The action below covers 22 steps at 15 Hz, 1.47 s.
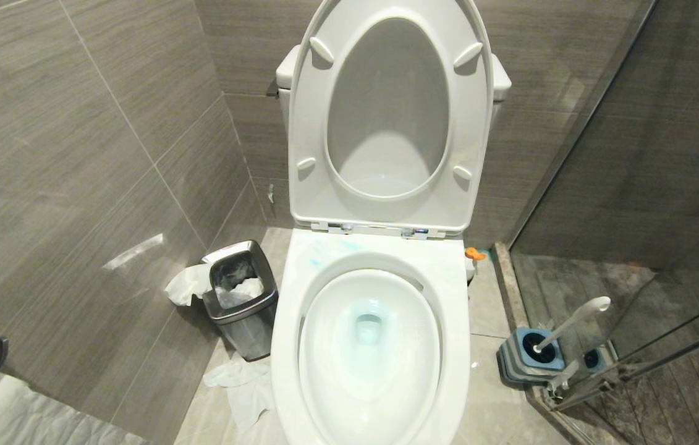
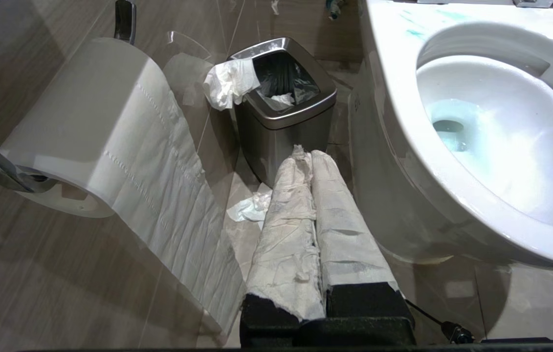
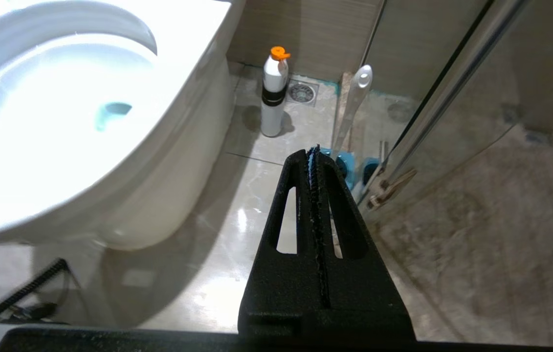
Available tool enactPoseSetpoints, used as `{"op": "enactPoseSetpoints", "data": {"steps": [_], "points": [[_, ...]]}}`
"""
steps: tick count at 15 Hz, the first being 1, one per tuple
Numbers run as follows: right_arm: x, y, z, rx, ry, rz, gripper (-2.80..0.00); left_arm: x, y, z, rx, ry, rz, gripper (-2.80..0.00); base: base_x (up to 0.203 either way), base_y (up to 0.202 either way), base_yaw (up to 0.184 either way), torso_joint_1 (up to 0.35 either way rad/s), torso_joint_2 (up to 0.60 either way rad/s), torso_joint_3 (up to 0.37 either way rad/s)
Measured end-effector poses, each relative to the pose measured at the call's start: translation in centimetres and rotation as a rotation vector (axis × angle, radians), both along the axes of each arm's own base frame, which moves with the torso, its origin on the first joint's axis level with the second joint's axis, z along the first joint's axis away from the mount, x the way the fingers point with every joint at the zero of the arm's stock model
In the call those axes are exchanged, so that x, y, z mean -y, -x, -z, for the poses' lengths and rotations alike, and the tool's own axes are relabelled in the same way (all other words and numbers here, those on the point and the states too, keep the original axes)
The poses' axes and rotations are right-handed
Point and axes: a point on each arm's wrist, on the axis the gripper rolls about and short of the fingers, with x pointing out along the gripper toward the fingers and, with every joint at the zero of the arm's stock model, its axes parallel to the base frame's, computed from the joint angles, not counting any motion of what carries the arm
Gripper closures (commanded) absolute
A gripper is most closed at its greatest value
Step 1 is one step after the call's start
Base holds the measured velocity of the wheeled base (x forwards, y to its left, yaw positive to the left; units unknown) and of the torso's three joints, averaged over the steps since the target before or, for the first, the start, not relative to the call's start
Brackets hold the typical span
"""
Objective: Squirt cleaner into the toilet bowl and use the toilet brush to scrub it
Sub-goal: Flush the toilet
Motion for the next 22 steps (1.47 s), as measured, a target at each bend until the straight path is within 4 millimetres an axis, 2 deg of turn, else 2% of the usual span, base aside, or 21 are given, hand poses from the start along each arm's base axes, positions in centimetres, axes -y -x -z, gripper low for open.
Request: {"op": "enactPoseSetpoints", "data": {"steps": [3, 22], "points": [[0.02, 0.01, 0.01, -0.004, -0.048, 0.008, 0.00, 0.00, 0.00, 0.00, 0.000, -0.001, 0.000, 0.00, 0.000, 0.000, 0.000, 0.000, 0.00, 0.000], [0.01, 0.00, -0.01, -0.001, -0.043, 0.005, 0.00, -0.01, 0.00, 0.03, -0.003, -0.009, 0.006, 0.00, 0.000, 0.000, 0.000, 0.000, 0.00, 0.000]]}}
